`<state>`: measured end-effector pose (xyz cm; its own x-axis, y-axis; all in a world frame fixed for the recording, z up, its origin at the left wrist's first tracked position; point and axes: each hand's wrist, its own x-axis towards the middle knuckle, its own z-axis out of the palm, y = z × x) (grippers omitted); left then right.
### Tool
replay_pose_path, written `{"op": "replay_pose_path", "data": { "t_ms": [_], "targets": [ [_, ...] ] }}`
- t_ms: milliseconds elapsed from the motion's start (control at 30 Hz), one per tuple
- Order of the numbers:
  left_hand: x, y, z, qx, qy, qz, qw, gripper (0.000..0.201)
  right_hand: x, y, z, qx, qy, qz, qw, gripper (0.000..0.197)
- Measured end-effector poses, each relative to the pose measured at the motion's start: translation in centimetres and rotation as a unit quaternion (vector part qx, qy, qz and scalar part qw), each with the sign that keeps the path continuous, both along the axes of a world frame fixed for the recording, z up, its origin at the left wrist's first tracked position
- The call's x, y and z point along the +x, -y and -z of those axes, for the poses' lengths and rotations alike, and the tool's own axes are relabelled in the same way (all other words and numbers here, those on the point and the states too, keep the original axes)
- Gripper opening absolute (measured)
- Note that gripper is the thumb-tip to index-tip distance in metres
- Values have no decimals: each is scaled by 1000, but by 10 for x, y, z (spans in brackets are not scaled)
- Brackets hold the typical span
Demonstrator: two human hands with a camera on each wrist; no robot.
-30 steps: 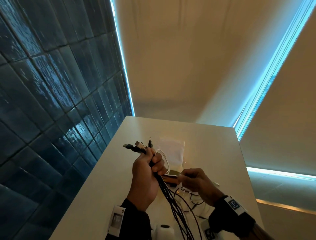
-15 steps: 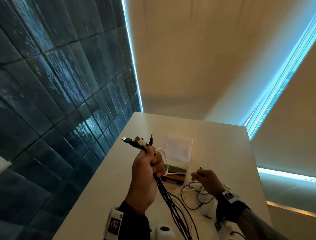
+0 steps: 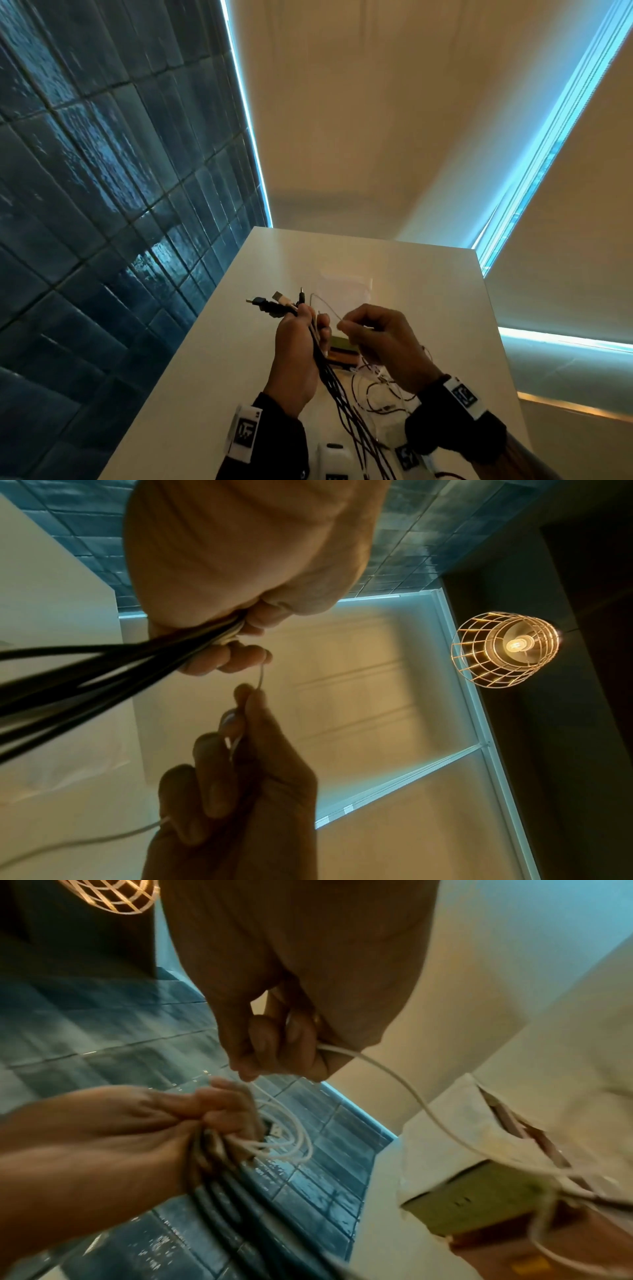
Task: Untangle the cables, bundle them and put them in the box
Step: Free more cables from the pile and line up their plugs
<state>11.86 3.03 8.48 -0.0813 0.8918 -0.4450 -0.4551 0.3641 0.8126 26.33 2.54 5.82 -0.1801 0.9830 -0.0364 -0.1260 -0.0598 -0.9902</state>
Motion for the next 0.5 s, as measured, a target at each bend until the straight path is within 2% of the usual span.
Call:
{"op": "replay_pose_path", "data": {
  "t_ms": [167,233,367,500],
  "targets": [
    [7,-2,-3,-16,13,-25,999,21,-2,11,-1,40,32,-56,997,8],
    [6,-4,-4,-12,45,-28,999,24,1,12,6,45,52,-67,995,10],
    [0,-8,-7,28,134,-58,989,31,10,11,28,15,67,-78,995,12],
    [-4,-3,-6,67,143,-49,986,29,17,9,55,-27,64,-69,995,15]
  ]
}}
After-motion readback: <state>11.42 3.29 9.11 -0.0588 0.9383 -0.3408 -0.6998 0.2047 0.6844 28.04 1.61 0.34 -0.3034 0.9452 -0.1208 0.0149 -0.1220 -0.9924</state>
